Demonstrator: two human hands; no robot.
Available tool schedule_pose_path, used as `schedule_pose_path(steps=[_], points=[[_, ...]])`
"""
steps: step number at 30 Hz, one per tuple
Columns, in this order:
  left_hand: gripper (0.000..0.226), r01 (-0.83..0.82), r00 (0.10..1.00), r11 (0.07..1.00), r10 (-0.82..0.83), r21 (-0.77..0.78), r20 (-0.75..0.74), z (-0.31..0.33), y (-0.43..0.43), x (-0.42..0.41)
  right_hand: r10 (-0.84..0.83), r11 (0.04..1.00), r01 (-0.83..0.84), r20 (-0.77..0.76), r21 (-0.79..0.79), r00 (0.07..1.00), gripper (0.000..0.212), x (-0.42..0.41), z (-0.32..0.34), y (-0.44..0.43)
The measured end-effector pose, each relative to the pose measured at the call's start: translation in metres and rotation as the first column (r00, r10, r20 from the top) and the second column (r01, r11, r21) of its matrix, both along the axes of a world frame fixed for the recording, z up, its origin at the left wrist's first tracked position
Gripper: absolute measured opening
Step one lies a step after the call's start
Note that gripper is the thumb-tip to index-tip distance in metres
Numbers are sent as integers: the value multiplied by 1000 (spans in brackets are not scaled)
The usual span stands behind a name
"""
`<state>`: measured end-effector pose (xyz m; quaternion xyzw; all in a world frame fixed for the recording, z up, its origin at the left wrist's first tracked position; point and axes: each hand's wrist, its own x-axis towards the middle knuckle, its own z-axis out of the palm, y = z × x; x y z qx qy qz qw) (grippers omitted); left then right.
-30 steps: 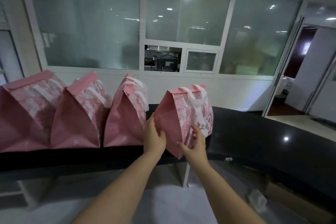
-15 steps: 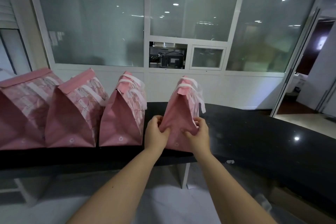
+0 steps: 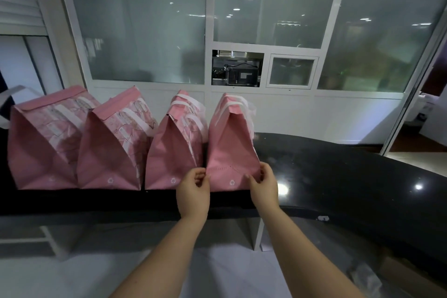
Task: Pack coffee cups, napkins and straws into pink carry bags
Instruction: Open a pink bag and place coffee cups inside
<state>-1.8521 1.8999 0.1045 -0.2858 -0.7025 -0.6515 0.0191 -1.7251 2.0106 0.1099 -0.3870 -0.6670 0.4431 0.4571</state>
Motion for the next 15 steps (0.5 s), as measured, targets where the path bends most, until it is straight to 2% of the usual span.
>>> schedule_pose_path(steps=[4, 10, 13, 15], points=[[19, -77, 995, 997, 76, 10, 61, 3, -2, -13, 40, 999, -41, 39, 5, 998, 32, -20, 0, 3], [16, -80, 991, 996, 83, -30, 101, 11, 1, -27, 87, 996, -87, 92, 0, 992, 31, -35, 6, 5], [11, -72, 994, 994, 78, -85, 73, 14, -4, -29, 98, 995, -98, 105, -6, 990, 31, -34, 10, 4], [17, -68, 998, 991, 66, -113, -24, 19, -9, -26, 82, 996, -83, 111, 8, 990, 32, -28, 14, 3]])
